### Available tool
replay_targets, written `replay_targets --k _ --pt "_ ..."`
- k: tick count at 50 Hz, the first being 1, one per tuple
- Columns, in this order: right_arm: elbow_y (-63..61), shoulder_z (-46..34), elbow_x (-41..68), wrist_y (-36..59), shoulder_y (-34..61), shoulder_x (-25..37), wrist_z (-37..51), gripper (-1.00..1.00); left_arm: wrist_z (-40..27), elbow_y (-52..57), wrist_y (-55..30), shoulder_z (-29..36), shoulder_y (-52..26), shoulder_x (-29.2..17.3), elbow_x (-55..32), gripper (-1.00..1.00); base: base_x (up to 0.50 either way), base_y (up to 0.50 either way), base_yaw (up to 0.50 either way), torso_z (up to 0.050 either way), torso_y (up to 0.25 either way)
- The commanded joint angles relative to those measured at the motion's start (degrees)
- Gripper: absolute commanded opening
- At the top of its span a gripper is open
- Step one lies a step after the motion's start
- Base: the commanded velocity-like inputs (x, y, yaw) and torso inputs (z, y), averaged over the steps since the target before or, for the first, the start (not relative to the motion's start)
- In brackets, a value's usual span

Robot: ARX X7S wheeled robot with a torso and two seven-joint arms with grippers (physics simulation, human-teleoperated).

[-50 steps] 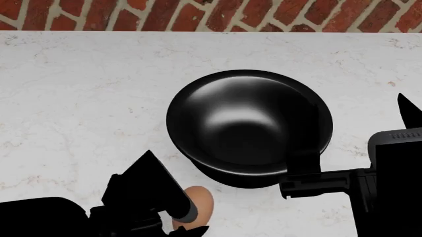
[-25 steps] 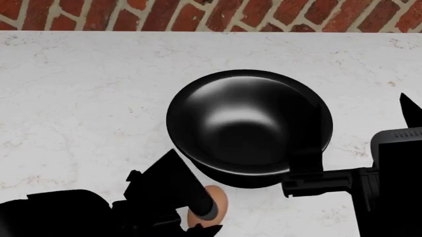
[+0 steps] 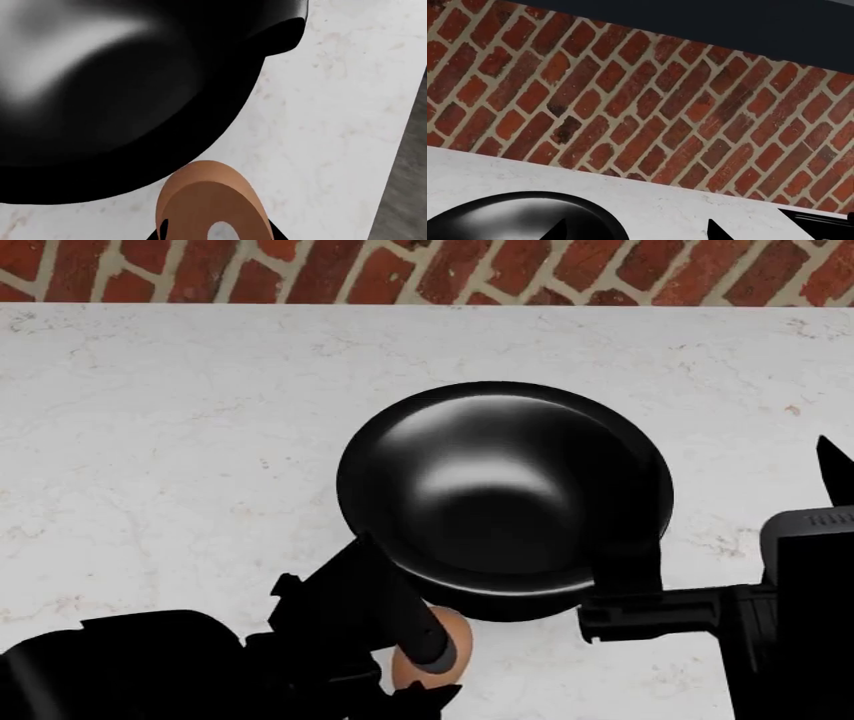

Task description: Place the eggs and milk next to the bowl.

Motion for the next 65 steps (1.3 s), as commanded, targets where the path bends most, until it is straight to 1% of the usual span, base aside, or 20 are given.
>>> replay_targets --k 1,2,3,19,35,52,59,65 --pt "0.0 0.1 0.2 -0.5 -0.4 0.1 0.1 1.0 -0.9 -1.1 0.0 1.1 0.6 -0.2 0.0 -1.0 0.0 0.0 0.0 0.0 0.0" --pt "0.0 0.0 0.1 -0.5 -0.4 0.1 0.2 1.0 -0.8 -1.1 -0.2 1.2 0.6 -0.3 0.0 -1.0 0.0 0.0 0.0 0.0 0.0" --pt "0.1 0.0 0.1 -0.5 -0.4 0.1 0.2 1.0 -0.4 -0.7 -0.3 1.4 0.6 -0.5 -0.3 1.0 0.0 0.0 0.0 0.0 0.0" --pt "0.3 -0.4 0.2 -0.8 -0.5 0.3 0.5 1.0 -1.0 -1.2 0.0 1.2 0.2 -0.7 -0.2 1.0 0.0 0.0 0.0 0.0 0.0" --pt "-0.7 0.2 1.2 0.2 -0.4 0.5 1.1 1.0 -2.3 5.6 -2.3 -1.7 1.8 -5.7 -3.3 1.0 0.0 0.0 0.0 0.0 0.0" --pt "-0.9 0.3 1.4 -0.4 -1.0 0.6 1.4 1.0 -2.8 8.4 -3.1 -3.3 2.6 -7.3 -5.4 1.0 0.0 0.0 0.0 0.0 0.0" --pt "-0.9 0.3 1.7 -0.3 -0.7 0.6 1.6 1.0 -3.3 10.8 -4.1 -4.1 2.9 -8.4 -6.8 1.0 0.0 0.0 0.0 0.0 0.0" --pt "-1.0 0.3 1.9 -0.2 -0.8 0.7 1.7 1.0 -4.2 14.4 -5.8 -5.9 3.6 -10.3 -8.9 1.0 0.0 0.0 0.0 0.0 0.0"
